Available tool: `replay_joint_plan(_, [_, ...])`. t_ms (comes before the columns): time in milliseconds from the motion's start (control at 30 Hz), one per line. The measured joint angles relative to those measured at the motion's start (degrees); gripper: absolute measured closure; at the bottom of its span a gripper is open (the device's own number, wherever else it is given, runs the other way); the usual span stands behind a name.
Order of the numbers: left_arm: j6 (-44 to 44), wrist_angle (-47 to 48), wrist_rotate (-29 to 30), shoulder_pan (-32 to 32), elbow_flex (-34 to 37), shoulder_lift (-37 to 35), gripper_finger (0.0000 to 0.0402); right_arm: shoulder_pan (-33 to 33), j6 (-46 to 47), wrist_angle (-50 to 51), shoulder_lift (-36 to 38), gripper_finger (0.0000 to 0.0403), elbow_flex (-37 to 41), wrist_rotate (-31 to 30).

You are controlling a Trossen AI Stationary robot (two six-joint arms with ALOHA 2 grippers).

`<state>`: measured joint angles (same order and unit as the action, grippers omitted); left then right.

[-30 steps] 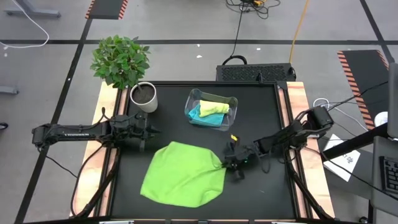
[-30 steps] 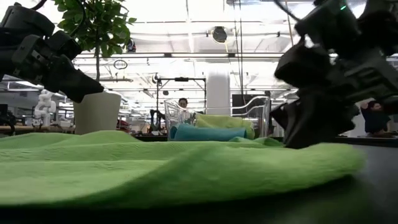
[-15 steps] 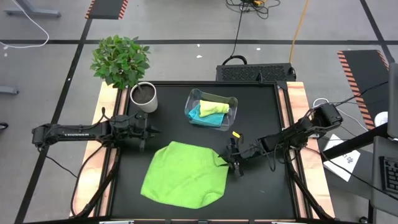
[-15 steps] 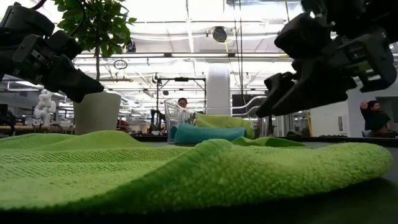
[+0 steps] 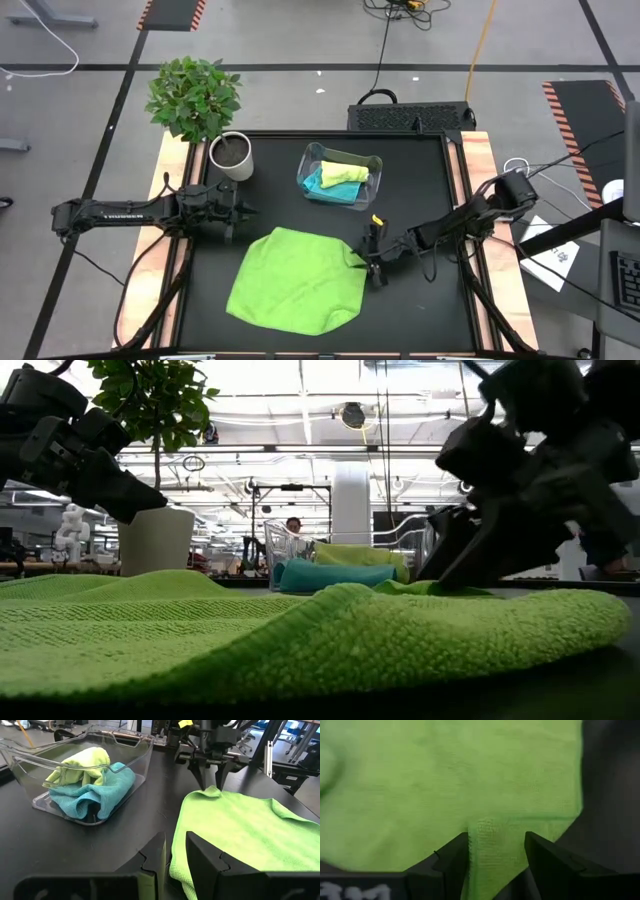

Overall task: Fold microfiber towels
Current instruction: Fold the green towel

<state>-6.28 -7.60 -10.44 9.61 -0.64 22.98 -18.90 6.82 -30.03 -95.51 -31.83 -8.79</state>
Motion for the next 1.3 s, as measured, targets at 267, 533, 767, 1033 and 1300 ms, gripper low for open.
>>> replay_joint_plan(267, [-0.1, 0.0, 0.0, 0.0, 0.0, 0.0, 0.0325, 0.0, 0.3, -0.1, -1.8, 0.0233, -0.8, -3.5])
replay_joint_plan(533, [-0.3, 0.1, 0.0, 0.0, 0.0, 0.0, 0.0325, -0.1, 0.8, -0.1, -1.8, 0.0383, -0.9, -3.4])
replay_joint_plan(767, [-5.0, 3.9, 0.5, 0.0, 0.0, 0.0, 0.0325, -1.9, 1.3, 0.1, -0.8, 0.0400, -0.9, -3.3])
replay_joint_plan(1033, [-9.3, 5.9, 2.4, 0.0, 0.0, 2.7, 0.0325, -5.0, 0.9, 2.8, 4.8, 0.0402, -0.9, -4.7])
replay_joint_plan(1300, [-18.3, 5.9, 1.9, -0.7, 0.0, 12.4, 0.0323, -7.1, 1.5, 9.9, 9.7, 0.0402, -0.9, -7.7])
